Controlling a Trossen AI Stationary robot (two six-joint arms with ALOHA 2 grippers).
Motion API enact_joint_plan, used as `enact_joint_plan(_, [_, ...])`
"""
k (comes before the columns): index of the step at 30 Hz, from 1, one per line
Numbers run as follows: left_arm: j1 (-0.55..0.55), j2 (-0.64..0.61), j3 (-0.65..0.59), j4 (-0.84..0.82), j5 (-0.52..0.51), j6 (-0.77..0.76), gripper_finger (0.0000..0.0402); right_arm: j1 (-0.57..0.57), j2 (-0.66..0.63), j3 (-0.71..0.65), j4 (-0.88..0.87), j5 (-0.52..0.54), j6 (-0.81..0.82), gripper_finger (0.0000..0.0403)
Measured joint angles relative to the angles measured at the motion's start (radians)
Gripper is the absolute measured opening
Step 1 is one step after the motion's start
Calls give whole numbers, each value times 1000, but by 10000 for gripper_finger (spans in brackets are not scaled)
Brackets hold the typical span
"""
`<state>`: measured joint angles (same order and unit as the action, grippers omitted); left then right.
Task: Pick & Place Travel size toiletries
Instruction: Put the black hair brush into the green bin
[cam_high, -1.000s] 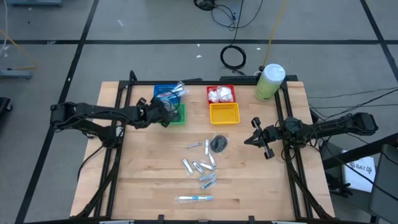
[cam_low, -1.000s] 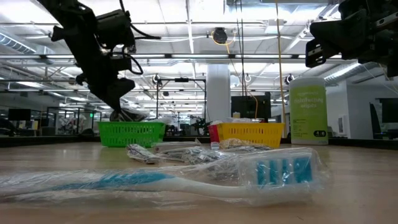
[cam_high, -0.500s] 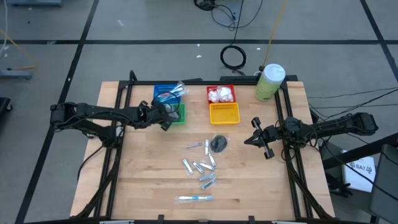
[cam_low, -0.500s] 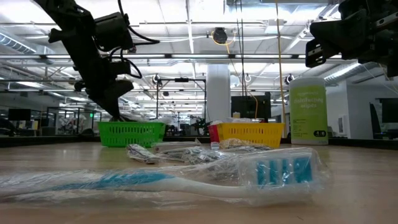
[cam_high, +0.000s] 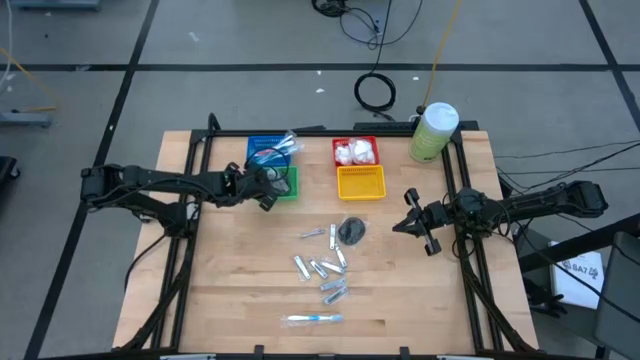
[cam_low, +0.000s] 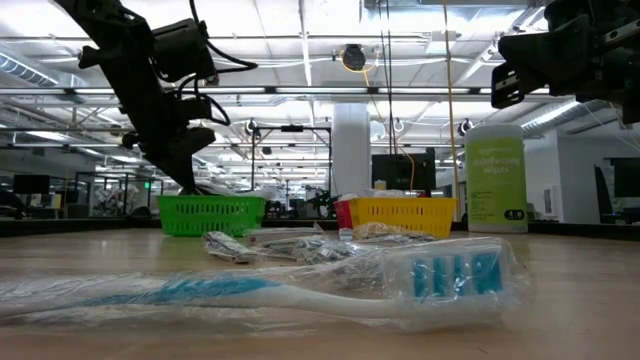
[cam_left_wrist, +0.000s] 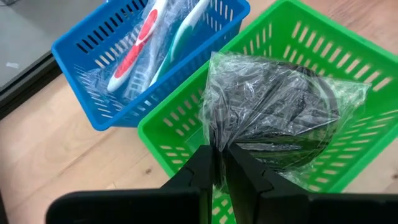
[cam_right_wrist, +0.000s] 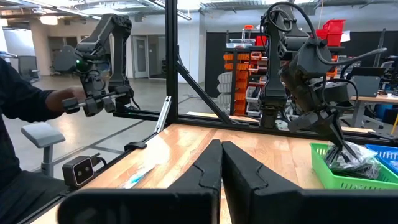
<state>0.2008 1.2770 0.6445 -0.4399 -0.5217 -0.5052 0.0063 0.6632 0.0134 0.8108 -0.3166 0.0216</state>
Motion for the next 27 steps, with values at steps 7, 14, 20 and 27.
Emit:
enact_joint_plan(7, [0, 0, 0, 30, 1, 6, 93, 0, 0, 0, 0, 0, 0, 0])
enact_joint_plan(14, [0, 0, 0, 34, 1, 42, 181, 0, 0, 0, 0, 0, 0, 0])
enact_joint_plan(20, [0, -3, 33, 24, 44, 89, 222, 0, 0, 0, 0, 0, 0, 0])
enact_joint_plan(27, [0, -4, 137, 24, 54, 146, 234, 0, 0, 0, 0, 0, 0, 0])
